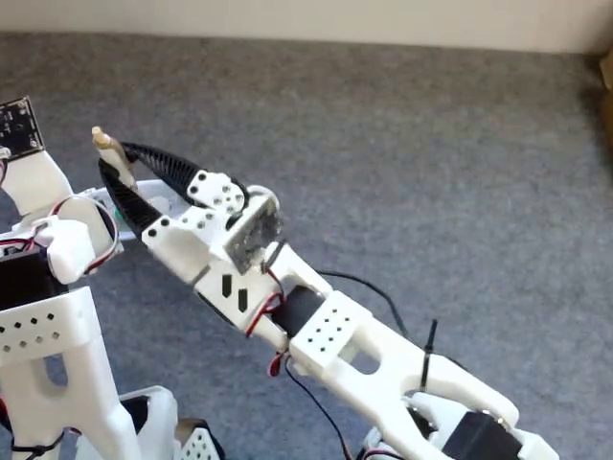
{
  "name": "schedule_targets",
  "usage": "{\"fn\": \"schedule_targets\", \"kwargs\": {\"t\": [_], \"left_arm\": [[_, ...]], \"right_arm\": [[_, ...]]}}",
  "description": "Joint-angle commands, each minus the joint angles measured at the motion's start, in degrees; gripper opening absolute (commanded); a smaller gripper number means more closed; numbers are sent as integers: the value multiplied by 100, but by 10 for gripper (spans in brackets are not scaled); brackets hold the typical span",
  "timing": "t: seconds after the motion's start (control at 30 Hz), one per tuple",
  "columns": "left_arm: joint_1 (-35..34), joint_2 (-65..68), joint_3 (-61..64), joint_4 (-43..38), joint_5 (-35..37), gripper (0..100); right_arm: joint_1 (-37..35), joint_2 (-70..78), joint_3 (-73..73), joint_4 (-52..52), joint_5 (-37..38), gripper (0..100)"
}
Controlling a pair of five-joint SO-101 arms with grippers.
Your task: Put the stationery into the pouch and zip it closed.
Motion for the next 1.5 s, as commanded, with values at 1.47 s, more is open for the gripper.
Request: {"fn": "schedule_targets", "kwargs": {"t": [1.47], "left_arm": [[-110, -22, 57, -70, -35, 5]], "right_arm": [[470, -1297, -365, 1736, -1688, 163]]}}
